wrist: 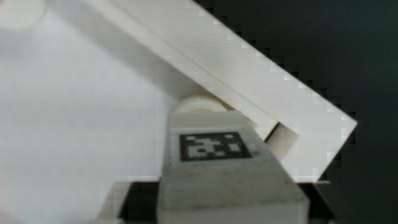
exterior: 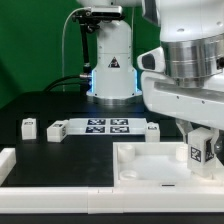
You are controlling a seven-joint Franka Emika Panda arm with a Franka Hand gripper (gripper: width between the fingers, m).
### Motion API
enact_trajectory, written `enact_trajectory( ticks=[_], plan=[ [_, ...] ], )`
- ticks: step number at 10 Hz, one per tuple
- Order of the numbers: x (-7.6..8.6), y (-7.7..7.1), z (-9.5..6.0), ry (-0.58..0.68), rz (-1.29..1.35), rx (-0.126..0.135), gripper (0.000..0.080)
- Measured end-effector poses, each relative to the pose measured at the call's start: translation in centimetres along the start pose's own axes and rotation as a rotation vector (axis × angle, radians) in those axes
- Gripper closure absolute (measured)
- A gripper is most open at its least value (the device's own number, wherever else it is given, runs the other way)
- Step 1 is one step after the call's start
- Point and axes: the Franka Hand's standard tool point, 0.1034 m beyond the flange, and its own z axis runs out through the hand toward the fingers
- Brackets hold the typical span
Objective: Assemble one leg
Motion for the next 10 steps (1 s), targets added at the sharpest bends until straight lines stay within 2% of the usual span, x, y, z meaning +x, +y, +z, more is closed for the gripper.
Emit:
enact_trajectory(
  ticks=[3, 6, 7, 8, 9, 10],
  plan=[
    [-0.05, -0.04, 0.05, -0.014, 0.265, 0.006, 0.0506],
    [-0.13, -0.06, 0.08, -0.015, 0.263, 0.006, 0.0502],
    [-0.17, -0.07, 0.09, -0.015, 0.256, 0.005, 0.0299],
    [-0.19, -0.07, 0.1, -0.015, 0.215, 0.006, 0.0299],
    [-0.25, -0.09, 0.12, -0.015, 0.2, 0.006, 0.0182],
    [-0.34, -0.1, 0.14, -0.015, 0.147, 0.005, 0.016]
  ],
)
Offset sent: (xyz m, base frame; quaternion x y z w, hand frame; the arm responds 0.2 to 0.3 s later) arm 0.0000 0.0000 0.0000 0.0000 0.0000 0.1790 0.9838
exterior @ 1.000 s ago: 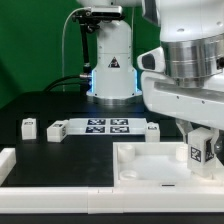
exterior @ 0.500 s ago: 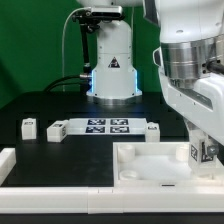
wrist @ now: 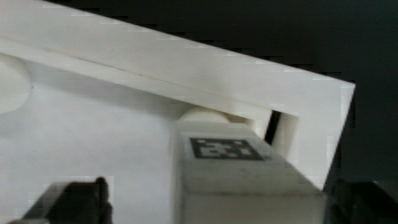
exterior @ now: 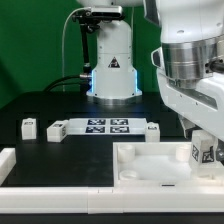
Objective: Assemble one leg
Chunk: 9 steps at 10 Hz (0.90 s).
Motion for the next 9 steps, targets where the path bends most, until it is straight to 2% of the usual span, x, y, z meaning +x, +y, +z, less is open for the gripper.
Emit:
enact_trajectory(
  ticks=[7, 9],
  plan=[
    [-0.53, -0.19, 0.42, -0.031, -0.972, -0.039, 0.015],
    [-0.35, -0.14, 0.47, -0.037, -1.189, -0.039, 0.015]
  ],
)
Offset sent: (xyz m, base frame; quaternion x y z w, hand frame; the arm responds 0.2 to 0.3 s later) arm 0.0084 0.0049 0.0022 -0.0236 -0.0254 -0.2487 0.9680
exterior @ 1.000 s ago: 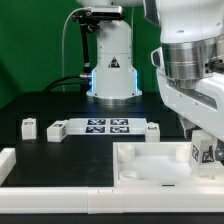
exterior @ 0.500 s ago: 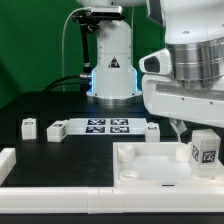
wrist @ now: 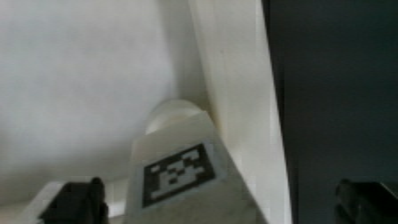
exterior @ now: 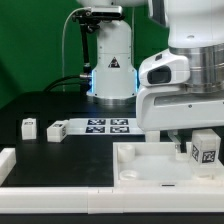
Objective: Assemble one leg
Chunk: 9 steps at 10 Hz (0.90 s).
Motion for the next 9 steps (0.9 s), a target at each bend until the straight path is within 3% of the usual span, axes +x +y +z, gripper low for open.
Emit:
enact_trajectory(
  ticks=[2, 4, 5, 6, 9],
  plan=[
    [-0.02, 0.02, 0.02, 0.0, -0.049, 0.002, 0.015],
    [-0.02, 0.07, 0.02, -0.001, -0.048, 0.002, 0.0412],
    [0.03, 0.52, 0.0, 0.0, -0.049, -0.008, 0.0412],
    [0.03, 0.65, 0.02, 0.0, -0.047, -0.008, 0.0505],
    [0.06, 0.69, 0.03, 0.002, -0.023, -0.005, 0.0505]
  ],
)
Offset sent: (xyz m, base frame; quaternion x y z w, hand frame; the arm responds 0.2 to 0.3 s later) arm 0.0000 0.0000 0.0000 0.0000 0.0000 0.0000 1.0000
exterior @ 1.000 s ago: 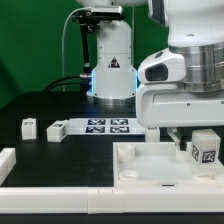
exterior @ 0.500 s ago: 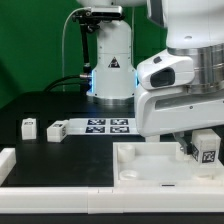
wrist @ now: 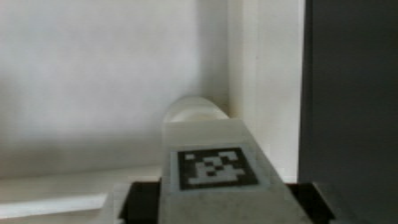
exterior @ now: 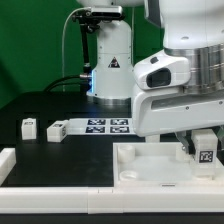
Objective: Assemble one leg
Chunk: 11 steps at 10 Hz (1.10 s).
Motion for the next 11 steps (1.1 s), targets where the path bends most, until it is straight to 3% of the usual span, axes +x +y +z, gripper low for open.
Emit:
enact_trajectory(
  ticks=[7, 9, 11],
  plan=[
    [0.18, -0.19, 0.27, 0.038, 1.031, 0.045, 0.0505],
    [0.13, -0.6, 0.34, 0.033, 1.208, 0.051, 0.0505],
    [0.13, -0.61, 0.34, 0.032, 1.226, 0.053, 0.0505]
  ],
)
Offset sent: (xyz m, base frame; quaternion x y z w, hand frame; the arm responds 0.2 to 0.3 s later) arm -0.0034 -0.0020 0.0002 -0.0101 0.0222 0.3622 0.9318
